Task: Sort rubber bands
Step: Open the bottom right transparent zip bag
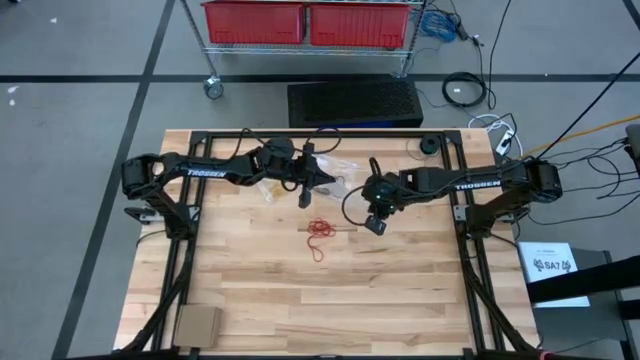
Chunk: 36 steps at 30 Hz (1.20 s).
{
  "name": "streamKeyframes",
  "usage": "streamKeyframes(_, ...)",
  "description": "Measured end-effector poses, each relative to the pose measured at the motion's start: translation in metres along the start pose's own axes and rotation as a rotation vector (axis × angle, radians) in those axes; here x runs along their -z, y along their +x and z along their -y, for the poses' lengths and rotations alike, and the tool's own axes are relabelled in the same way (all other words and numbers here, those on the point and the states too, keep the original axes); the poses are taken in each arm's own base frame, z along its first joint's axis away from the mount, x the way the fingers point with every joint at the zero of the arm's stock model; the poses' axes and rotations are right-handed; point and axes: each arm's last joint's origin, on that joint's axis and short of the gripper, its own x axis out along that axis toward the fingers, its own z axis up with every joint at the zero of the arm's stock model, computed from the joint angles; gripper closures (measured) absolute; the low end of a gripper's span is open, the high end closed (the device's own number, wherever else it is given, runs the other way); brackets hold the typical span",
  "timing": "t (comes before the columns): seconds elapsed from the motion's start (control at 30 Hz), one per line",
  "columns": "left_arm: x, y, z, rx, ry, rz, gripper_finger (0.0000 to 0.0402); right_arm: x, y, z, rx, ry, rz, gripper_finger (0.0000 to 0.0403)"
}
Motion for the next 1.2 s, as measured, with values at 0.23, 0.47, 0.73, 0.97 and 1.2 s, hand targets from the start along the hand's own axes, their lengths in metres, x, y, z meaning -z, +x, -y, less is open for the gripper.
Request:
streamKeyframes(0.23, -0.001, -0.001, 0.000, -0.005, 0.001, 0.003, 0.0402, 0.001, -0.002, -0.002, -0.012, 0.011, -0.002, 0.0349)
streamKeyframes(0.47, -0.001, -0.001, 0.000, -0.006, -0.008, 0.004, 0.0402, -0.021, -0.034, -0.008, 0.006, -0.061, 0.101, 0.0297)
streamKeyframes(0.73, -0.001, -0.001, 0.000, -0.004, -0.009, 0.001, 0.0402, -0.031, -0.036, -0.004, 0.154, -0.157, 0.237, 0.0393)
streamKeyframes(0.97, -0.001, -0.001, 0.000, -0.004, -0.009, 0.001, 0.0402, -0.029, -0.015, -0.001, 0.125, -0.144, 0.299, 0.0402)
streamKeyframes(1.2, -0.001, 0.000, 0.000, -0.001, -0.016, 0.001, 0.0402, -0.033, -0.011, 0.003, 0.119, -0.149, 0.371, 0.0403)
